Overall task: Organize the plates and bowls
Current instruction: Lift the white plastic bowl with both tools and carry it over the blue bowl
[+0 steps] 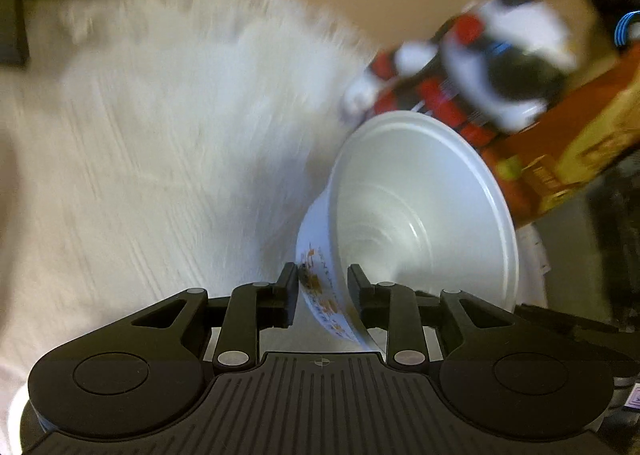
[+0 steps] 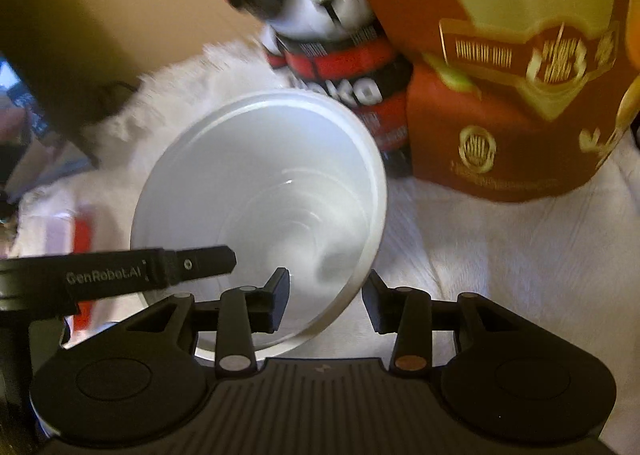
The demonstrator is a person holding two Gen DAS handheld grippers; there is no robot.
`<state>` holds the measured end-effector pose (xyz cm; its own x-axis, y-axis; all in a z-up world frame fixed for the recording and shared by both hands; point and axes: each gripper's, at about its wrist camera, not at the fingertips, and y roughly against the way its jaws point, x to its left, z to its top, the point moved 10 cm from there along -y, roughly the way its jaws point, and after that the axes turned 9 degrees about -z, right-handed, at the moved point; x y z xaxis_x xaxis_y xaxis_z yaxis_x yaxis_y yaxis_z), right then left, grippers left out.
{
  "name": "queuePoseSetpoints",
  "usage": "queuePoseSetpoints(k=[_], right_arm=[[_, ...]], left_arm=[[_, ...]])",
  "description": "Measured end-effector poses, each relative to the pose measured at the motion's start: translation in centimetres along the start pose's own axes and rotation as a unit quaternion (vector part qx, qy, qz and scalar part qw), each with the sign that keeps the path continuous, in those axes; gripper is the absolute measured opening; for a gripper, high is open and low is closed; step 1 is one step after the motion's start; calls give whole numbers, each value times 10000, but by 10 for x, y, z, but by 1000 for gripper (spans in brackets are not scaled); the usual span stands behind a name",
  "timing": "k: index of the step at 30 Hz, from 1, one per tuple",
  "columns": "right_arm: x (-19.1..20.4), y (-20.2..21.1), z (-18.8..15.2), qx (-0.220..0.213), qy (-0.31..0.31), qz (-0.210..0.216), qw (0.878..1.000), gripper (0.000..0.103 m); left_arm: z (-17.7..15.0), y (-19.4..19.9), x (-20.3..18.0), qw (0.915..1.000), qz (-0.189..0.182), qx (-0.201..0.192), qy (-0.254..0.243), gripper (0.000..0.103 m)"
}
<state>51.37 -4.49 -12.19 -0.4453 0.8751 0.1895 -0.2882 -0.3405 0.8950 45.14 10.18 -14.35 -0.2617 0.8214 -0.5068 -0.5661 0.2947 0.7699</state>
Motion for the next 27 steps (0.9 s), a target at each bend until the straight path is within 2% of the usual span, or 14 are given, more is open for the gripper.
queuePoseSetpoints(k=[7,13,21,27], right_arm=[[0,58,1,-449,-100,112,9989,41],[-17,99,-21,-661,-223,-66,9975,41],[-35,118,-68,-512,-351,-275,9977,41],[-45,109,-116,-117,-384,-383,9985,41]], left_arm=[[1,47,-45,9976,67,-232,-642,31],[-24,61,-72,9951,-80,-44,-989,29],[-75,60,-85,9900,-360,619,-1212,32],[-122,49,-73,9851,-367,1175,-1203,32]])
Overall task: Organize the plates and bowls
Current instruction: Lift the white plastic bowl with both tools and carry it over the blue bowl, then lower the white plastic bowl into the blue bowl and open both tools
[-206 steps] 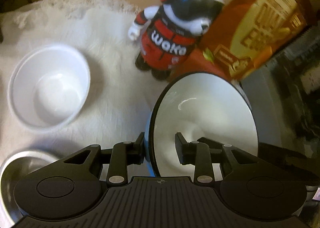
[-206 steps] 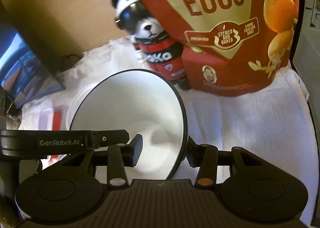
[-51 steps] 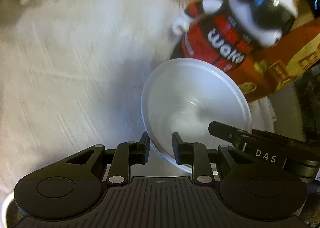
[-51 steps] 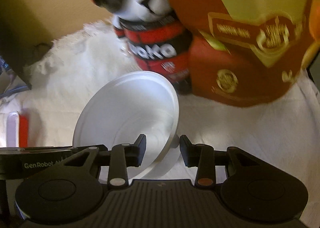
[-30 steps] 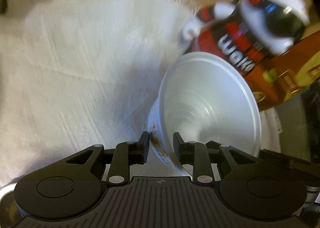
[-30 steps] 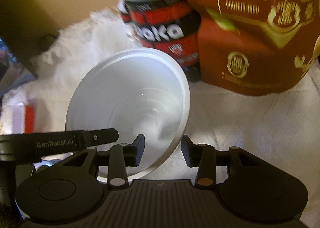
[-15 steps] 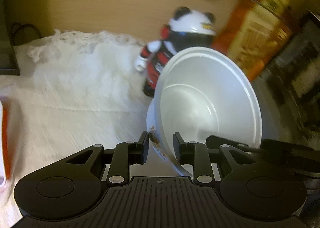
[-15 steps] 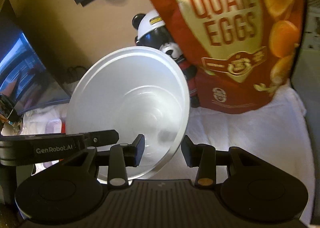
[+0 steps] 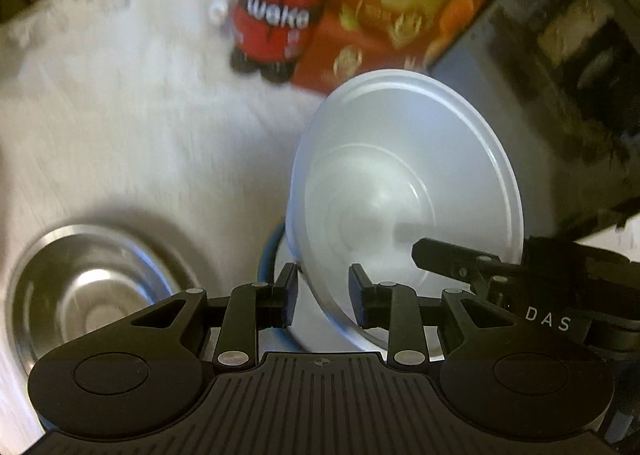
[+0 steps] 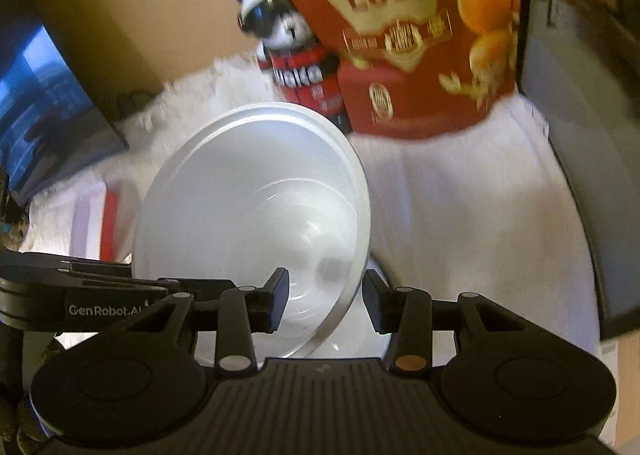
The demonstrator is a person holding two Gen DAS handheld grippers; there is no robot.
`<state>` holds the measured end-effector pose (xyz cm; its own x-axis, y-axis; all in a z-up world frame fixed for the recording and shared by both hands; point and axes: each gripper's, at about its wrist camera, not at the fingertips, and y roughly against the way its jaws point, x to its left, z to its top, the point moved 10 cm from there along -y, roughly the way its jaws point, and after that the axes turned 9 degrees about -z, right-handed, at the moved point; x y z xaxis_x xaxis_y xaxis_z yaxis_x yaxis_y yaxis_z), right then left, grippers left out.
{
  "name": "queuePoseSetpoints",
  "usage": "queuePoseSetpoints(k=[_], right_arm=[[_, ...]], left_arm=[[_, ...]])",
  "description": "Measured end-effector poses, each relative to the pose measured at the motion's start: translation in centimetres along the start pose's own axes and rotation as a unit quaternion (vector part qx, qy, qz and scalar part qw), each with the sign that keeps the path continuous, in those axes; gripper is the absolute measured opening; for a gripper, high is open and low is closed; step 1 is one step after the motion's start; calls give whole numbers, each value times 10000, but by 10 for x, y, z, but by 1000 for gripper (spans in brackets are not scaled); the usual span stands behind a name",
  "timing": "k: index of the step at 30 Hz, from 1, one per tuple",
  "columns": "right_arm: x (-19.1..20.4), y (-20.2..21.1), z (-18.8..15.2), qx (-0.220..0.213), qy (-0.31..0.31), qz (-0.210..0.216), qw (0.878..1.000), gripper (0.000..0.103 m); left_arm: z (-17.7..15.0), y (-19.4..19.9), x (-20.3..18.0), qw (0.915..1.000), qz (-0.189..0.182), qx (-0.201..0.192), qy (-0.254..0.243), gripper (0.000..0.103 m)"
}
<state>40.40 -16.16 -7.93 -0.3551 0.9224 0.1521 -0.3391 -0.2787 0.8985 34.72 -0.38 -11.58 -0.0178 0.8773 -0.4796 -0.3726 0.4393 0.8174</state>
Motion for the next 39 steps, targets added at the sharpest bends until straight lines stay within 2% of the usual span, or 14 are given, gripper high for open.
queuePoseSetpoints(k=[4,7,9,17,21,24,27,31,37,39], right_arm=[[-2,-12,-20,217,8,-54,9998,41],[-3,-15,-25,201,65,-141,9997,41],[-6,-14,-24,150,32,-197,9997,41],[-19,-12,-18,44,-129,-252,9996,42],[-18,-18,-20,112,-61,-260,9996,42],[-15,-16,-21,69,-12,-249,9997,44],[-16,-9,-20,-74,47,-318,9995,44],[-25,10,-12,-510,172,-736,9958,44],[-22,43,4,-910,34,-669,9936,46],[-10,46,6,-968,63,-542,9938,47]], left_arm=[[-20,-13,9,9996,-21,225,166,32],[-24,-13,11,9996,-16,207,183,31],[-22,-10,12,9997,16,159,192,26],[-9,7,8,9998,68,-136,154,26],[-7,2,12,9994,298,-102,115,25],[-9,-4,9,9998,94,-14,192,27],[-10,-3,9,9999,67,-42,118,25],[-9,12,11,9998,92,-186,77,25],[-6,56,20,9982,-173,-547,153,25],[-4,70,34,9970,-76,-726,240,25]])
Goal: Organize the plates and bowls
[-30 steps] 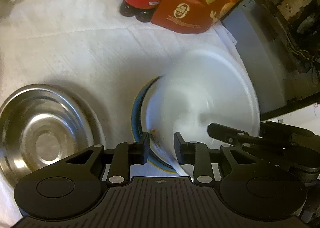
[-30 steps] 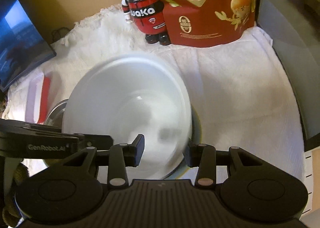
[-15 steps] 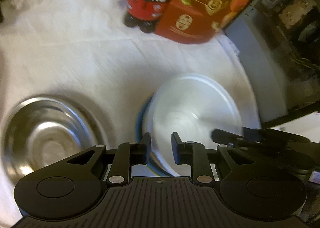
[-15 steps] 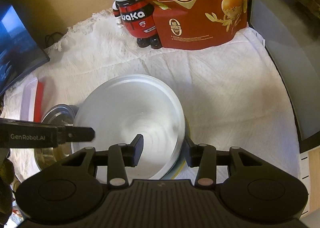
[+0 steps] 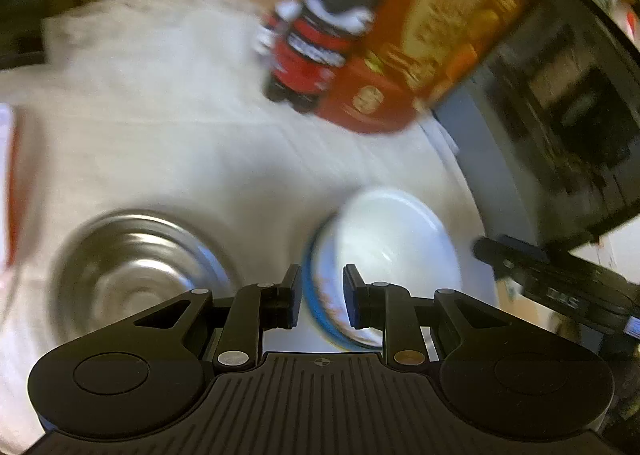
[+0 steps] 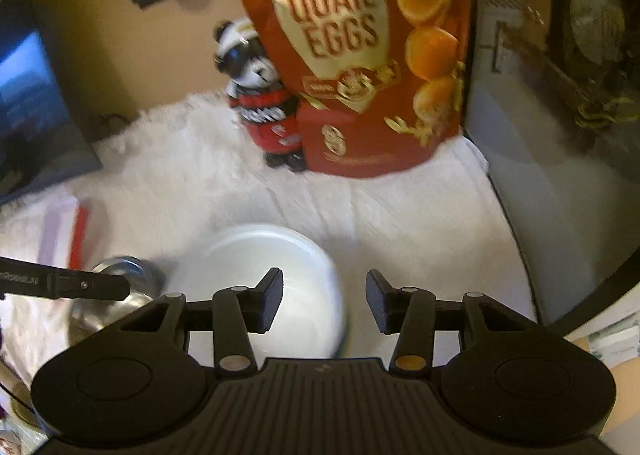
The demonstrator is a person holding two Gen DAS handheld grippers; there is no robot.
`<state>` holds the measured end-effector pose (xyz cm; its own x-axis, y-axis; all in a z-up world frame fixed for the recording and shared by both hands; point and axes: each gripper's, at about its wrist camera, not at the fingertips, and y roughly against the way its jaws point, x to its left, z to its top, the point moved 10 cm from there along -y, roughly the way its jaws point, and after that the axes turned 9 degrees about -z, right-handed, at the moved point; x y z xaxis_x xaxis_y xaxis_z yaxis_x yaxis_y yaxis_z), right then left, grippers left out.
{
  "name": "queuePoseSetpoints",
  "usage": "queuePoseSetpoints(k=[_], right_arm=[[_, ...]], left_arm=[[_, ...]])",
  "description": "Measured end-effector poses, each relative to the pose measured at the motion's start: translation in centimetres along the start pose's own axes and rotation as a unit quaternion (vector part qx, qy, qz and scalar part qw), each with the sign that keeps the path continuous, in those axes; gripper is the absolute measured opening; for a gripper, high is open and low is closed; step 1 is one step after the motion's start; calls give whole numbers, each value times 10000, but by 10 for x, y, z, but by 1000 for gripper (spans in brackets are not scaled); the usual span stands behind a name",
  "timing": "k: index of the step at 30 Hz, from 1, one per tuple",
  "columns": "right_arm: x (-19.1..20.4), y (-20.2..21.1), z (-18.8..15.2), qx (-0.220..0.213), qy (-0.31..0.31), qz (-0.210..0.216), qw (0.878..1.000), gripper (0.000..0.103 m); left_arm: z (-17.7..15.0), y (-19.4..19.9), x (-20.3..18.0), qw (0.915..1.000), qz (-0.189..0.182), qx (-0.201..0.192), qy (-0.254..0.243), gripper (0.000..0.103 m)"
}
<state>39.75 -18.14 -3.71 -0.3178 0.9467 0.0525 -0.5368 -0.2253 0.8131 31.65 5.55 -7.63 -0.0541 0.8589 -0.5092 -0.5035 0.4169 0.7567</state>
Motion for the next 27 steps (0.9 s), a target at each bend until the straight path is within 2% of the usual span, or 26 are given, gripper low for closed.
queuePoseSetpoints(k=[4,9,13,18,23,27], right_arm=[[39,-1,-6,52,64,295,9995,48],[96,-3,-18,244,122,715,9971,48],[139,-5,-37,417,288,883,9948,48],[174,-22,-73,742,500,739,9932,48],[185,-38,-94,893,456,517,9936,48],[185,-53,-105,1028,292,325,9937,51]], left_arm=[[1,23,47,9982,439,-272,311,25],[-12,50,108,9909,1110,-485,586,25],[-21,58,146,9870,1253,-507,869,25],[-30,52,167,9870,1219,-425,957,25],[-43,47,180,9832,1654,-328,701,25],[-53,36,192,9845,1518,-158,865,25]])
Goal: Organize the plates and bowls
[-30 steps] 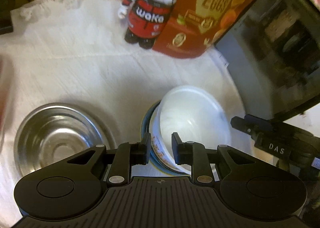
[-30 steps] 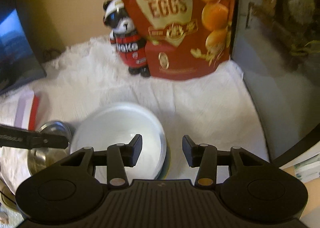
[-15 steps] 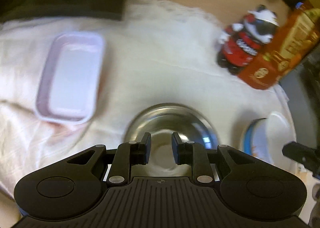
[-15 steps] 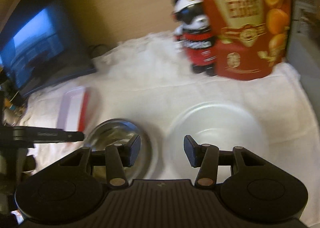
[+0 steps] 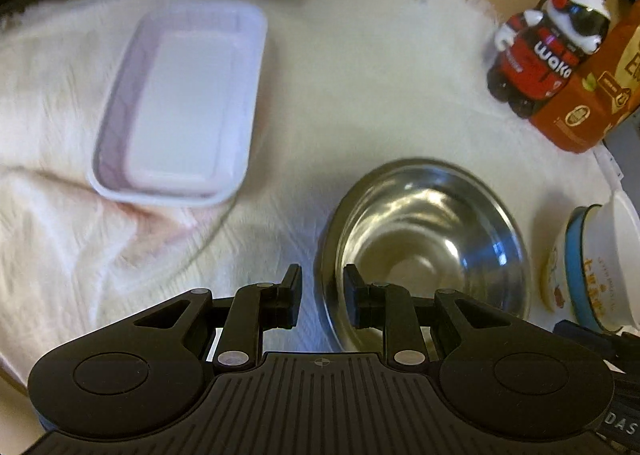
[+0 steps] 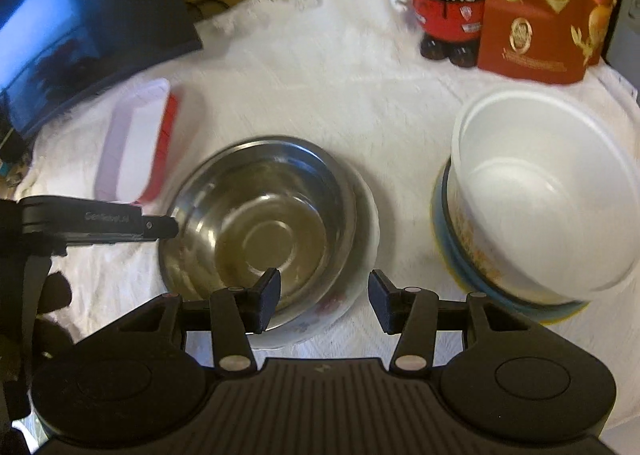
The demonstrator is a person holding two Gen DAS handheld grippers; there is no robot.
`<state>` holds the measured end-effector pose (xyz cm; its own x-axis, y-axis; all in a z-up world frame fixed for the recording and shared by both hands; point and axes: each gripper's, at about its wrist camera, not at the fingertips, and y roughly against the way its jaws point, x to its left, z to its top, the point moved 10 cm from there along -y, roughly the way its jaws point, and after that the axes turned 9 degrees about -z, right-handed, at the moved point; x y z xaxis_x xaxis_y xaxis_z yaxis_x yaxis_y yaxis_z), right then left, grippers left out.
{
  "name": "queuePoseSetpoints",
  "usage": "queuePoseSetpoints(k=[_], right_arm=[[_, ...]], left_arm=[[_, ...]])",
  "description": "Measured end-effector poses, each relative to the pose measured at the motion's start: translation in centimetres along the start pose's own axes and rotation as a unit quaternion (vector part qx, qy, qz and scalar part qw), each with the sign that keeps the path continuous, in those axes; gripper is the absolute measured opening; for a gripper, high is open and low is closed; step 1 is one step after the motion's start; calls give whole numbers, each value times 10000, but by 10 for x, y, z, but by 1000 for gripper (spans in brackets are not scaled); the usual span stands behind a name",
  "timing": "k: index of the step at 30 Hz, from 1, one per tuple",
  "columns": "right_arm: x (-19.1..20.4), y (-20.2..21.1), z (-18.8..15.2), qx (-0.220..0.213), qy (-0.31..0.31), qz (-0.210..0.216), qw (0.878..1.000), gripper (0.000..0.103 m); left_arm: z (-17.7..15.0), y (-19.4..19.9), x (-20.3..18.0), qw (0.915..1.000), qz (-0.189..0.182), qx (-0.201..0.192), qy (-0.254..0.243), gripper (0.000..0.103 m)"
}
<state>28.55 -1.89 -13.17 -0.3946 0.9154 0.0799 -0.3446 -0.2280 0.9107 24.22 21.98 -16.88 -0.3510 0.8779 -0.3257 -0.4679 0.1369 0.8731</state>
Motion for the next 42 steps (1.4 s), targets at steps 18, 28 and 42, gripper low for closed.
queuePoseSetpoints(k=[18,28,42], right_arm=[[18,-51,-17,726,-375,340,9961,64],[31,-53,-4,650,-230,455,9966,64],[21,-2,13,-107,653,549,9963,64]], left_arm=[[-5,-38,2,9930,-771,555,704,28],[12,-35,14,9948,-566,413,736,28],[42,36,13,9973,-172,-592,407,27]])
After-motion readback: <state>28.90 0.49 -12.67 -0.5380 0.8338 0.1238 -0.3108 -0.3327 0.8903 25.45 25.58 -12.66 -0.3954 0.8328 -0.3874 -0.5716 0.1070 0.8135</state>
